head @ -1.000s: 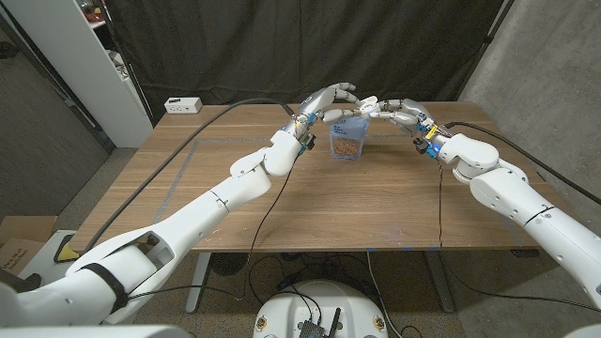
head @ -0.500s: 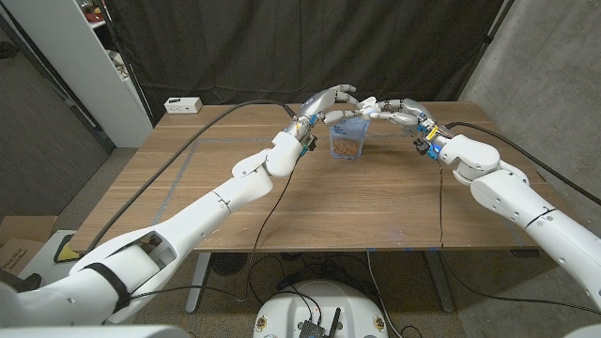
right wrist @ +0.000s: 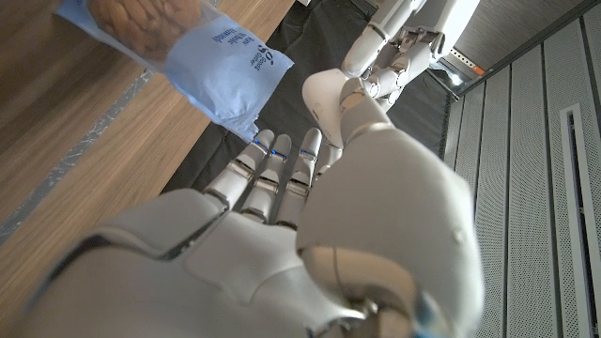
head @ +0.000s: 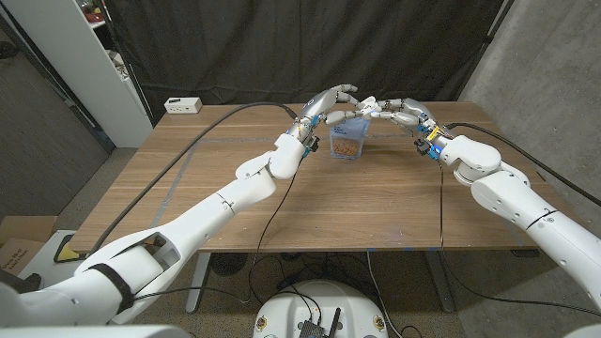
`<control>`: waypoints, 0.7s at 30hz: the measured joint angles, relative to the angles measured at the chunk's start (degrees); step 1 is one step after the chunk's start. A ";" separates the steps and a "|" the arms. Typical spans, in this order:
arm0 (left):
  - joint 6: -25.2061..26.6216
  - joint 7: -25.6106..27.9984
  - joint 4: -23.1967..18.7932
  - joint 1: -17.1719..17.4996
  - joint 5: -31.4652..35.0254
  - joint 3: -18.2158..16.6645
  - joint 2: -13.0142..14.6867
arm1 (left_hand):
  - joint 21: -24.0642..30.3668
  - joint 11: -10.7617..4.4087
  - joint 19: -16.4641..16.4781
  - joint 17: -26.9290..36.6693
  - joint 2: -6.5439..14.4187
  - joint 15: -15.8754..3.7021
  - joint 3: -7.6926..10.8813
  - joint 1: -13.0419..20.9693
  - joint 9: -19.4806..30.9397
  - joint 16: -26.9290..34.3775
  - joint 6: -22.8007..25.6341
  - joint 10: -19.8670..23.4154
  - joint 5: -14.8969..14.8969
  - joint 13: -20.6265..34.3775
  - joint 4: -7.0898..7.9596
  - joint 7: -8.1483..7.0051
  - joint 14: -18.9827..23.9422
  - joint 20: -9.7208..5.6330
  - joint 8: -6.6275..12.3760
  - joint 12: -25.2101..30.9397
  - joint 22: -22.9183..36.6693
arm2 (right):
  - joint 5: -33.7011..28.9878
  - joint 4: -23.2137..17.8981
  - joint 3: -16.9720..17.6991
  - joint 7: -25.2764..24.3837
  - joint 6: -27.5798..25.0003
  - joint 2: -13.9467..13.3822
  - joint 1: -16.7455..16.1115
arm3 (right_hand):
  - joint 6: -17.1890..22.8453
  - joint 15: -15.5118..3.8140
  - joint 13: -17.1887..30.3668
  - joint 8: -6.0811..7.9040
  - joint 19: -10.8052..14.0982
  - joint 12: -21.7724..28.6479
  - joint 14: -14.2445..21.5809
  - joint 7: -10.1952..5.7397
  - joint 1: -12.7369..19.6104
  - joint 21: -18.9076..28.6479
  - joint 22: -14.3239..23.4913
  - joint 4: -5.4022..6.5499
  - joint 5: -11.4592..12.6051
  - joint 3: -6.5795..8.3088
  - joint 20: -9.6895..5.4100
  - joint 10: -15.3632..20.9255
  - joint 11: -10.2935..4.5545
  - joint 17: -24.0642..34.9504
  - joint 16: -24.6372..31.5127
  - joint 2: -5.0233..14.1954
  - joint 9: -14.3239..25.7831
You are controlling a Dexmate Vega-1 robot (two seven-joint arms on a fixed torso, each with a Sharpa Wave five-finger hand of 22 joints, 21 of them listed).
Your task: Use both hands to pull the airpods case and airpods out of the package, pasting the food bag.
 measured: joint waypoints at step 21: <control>-7.41 3.61 3.76 0.66 -4.77 -1.75 -1.74 | 1.09 -1.18 1.16 0.53 0.76 -0.04 0.90 1.30 2.73 0.89 -0.10 1.90 0.41 0.14 0.91 0.01 2.09 -1.16 1.34 0.61 0.27 | -0.51 -0.17 -0.26 -0.21 0.10 0.11 0.03 | -0.94 0.00 -0.05 0.00 -0.31 0.00 0.00 -0.97 -1.66 0.00 0.00 1.63 -0.24 -1.11 -0.31 0.44 -1.04 0.55 0.85 0.85 0.00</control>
